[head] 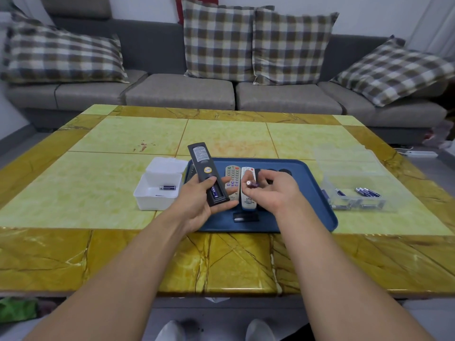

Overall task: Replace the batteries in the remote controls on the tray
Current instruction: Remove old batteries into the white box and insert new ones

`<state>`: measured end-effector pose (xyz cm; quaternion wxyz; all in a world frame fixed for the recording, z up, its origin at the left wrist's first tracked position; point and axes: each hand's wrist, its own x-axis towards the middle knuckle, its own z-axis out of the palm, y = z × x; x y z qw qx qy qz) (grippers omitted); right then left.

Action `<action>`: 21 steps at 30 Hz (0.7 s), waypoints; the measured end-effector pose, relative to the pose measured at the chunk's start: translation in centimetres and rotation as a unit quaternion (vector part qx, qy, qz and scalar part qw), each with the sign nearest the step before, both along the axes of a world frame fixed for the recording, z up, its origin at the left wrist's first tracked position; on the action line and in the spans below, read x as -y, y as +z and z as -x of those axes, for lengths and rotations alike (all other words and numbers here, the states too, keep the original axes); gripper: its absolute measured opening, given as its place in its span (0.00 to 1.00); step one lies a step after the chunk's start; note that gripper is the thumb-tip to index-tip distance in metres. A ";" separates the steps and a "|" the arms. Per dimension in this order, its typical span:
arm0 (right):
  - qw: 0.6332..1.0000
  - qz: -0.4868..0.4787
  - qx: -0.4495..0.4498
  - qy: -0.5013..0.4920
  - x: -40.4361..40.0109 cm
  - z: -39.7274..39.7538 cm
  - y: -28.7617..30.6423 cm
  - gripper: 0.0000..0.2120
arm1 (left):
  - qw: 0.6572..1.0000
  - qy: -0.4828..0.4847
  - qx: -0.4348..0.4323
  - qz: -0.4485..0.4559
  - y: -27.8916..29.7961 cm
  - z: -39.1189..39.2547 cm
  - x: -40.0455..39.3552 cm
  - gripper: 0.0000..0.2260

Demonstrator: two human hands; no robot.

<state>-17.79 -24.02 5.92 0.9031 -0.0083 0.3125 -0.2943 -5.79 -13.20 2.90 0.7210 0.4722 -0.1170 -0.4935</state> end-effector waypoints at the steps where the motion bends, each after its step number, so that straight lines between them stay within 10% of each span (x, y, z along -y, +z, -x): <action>1: 1.000 0.017 0.001 0.012 -0.2 0.1 0.4 0.09 | 1.000 0.002 0.008 0.001 0.0 -0.1 0.0 0.08; 5: 0.988 0.141 -0.026 0.057 -0.6 0.3 0.9 0.21 | 1.000 0.012 0.018 0.008 -0.2 -0.1 0.0 0.10; 15: 0.890 0.428 -0.116 0.102 -2.3 0.7 0.9 0.12 | 0.999 0.012 0.017 0.033 0.0 -0.2 0.0 0.11; 21: 0.683 0.651 -0.319 0.088 -2.5 0.9 -0.3 0.08 | 0.998 0.019 0.021 0.047 -0.1 -0.1 0.1 0.16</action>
